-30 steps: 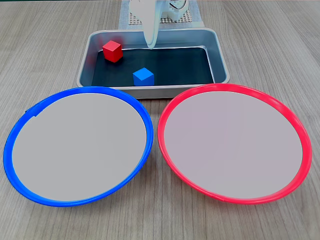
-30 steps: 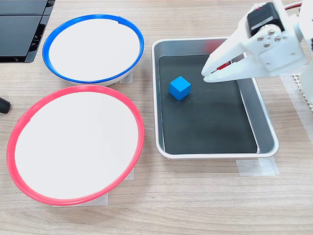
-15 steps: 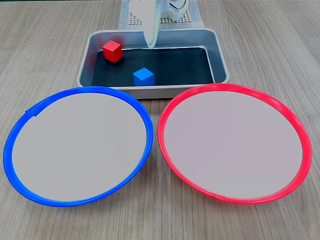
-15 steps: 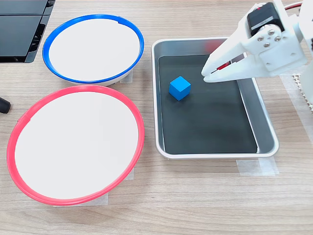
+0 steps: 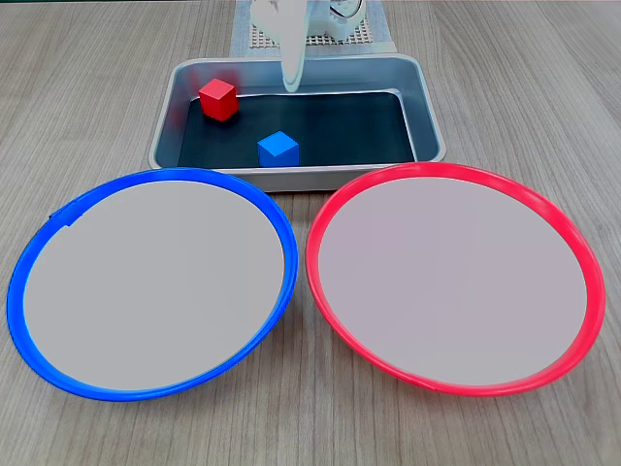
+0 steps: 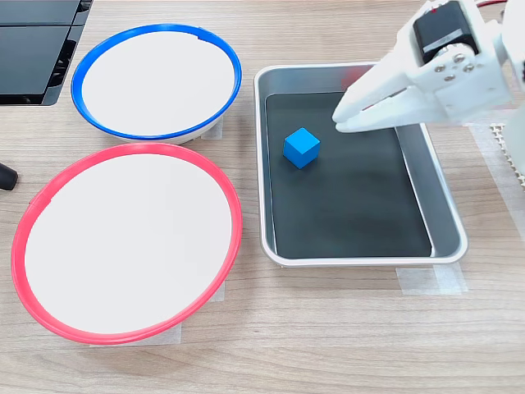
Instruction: Move two blocks tray to matching dishes
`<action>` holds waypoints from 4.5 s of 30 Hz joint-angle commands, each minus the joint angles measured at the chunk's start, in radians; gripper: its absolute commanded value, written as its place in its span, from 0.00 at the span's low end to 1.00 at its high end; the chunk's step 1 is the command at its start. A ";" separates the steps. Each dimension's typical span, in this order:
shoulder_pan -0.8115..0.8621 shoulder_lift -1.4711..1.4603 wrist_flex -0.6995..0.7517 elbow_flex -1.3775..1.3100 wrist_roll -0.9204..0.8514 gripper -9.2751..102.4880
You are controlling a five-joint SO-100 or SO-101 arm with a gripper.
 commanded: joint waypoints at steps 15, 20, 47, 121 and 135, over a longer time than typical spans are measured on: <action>0.014 -1.235 0.158 -0.870 -0.894 0.27; 0.054 -1.365 0.245 -0.887 -1.114 0.33; -0.029 -1.520 0.468 -1.468 -0.721 0.08; -0.072 -1.397 0.293 -1.058 -1.529 0.08; -0.301 -1.856 -0.147 -1.471 -0.764 0.14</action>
